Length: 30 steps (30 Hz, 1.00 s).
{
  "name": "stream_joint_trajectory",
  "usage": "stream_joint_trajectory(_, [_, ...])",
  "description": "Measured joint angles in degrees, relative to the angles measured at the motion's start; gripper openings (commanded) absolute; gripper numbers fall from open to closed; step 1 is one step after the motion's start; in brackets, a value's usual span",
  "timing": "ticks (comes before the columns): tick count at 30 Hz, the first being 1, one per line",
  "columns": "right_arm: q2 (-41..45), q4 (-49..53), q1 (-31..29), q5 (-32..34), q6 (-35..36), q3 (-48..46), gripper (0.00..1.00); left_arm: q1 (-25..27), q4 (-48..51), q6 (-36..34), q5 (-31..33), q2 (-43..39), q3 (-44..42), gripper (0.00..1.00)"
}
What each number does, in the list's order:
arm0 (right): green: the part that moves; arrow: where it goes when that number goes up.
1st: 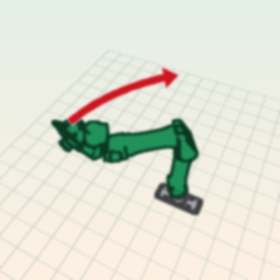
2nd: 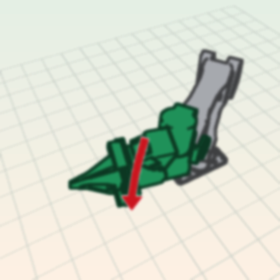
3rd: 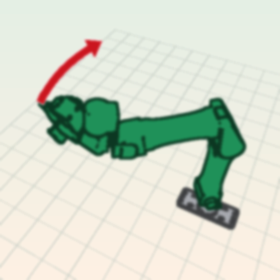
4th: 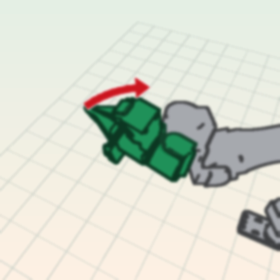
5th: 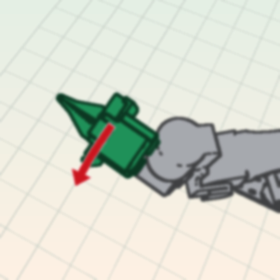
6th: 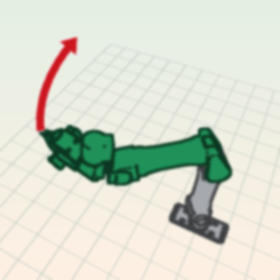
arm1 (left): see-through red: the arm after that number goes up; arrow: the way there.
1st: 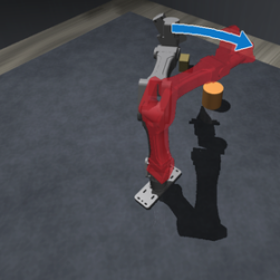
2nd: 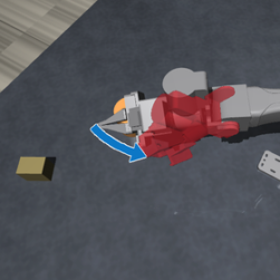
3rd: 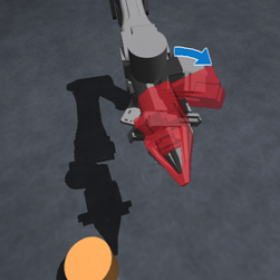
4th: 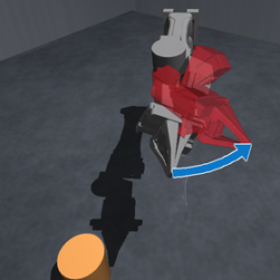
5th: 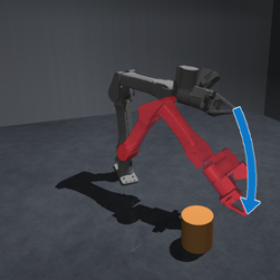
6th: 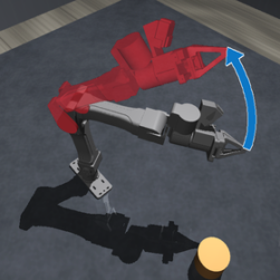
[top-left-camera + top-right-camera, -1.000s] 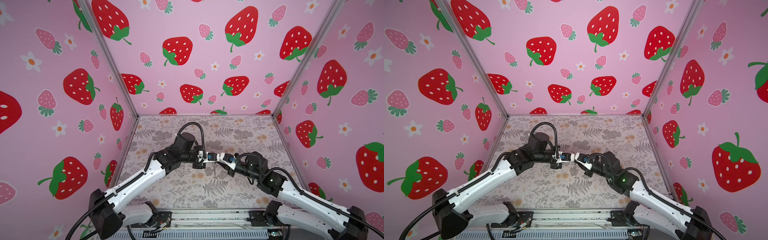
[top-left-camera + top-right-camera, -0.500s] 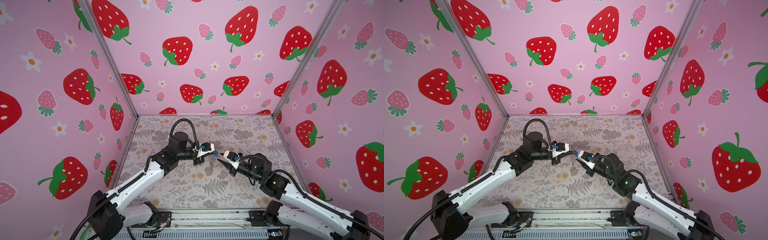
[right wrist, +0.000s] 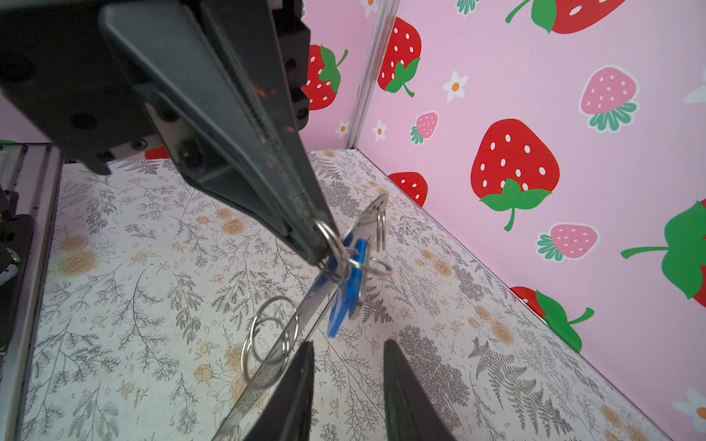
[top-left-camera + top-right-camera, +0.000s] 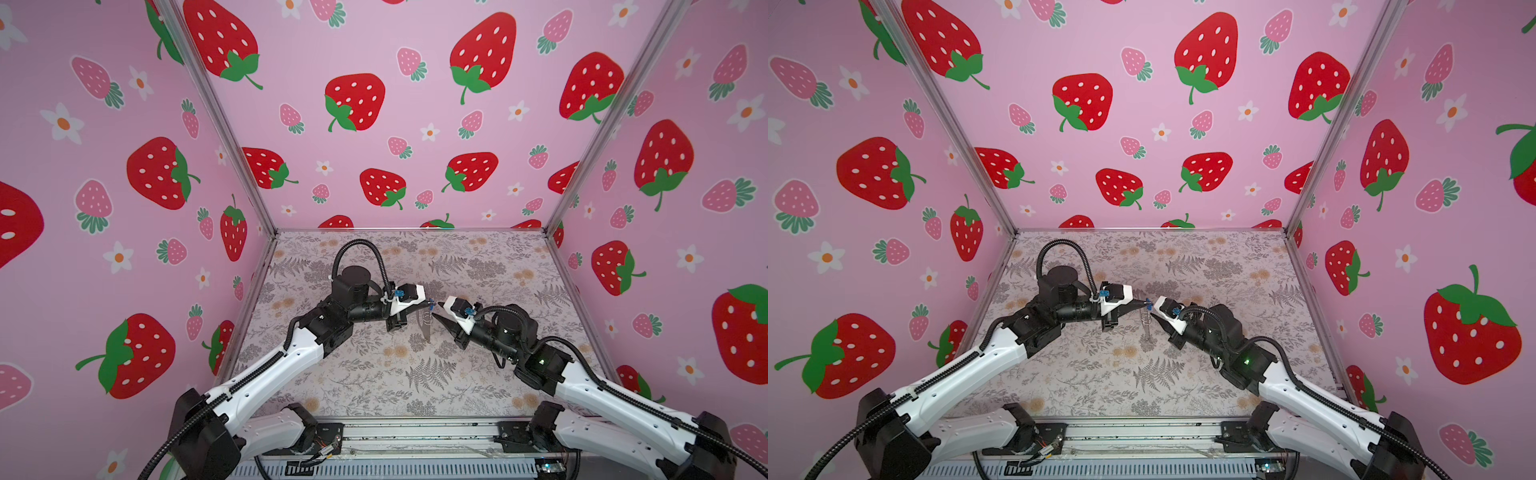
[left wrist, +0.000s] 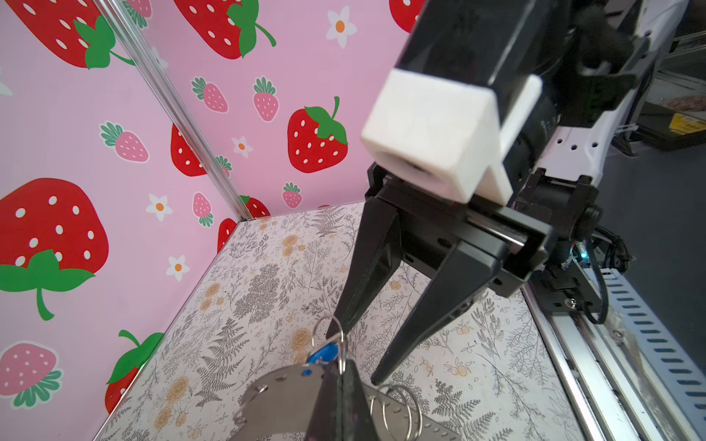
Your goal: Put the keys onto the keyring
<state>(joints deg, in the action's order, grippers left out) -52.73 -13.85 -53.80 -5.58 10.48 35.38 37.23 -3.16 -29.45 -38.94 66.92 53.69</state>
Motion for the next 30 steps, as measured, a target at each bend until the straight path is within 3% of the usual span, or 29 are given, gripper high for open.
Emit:
stream_joint_trajectory(5, [-2.1, -1.2, 0.0, -0.1, 0.0, 0.8, 0.27, 0.1, 0.0, 0.4, -0.6, 0.0, 0.0, 0.00])
stream_joint_trajectory(16, [-2.3, -2.8, 0.0, 0.4, 0.5, 0.8, 0.00, 0.1, -0.1, 1.1, -0.8, 0.3, 0.0, 0.00])
stream_joint_trajectory(30, [2.0, -2.1, -0.1, 5.6, 3.0, -1.8, 0.00, -0.1, -2.4, 4.7, -0.7, 1.1, 0.0, 0.00])
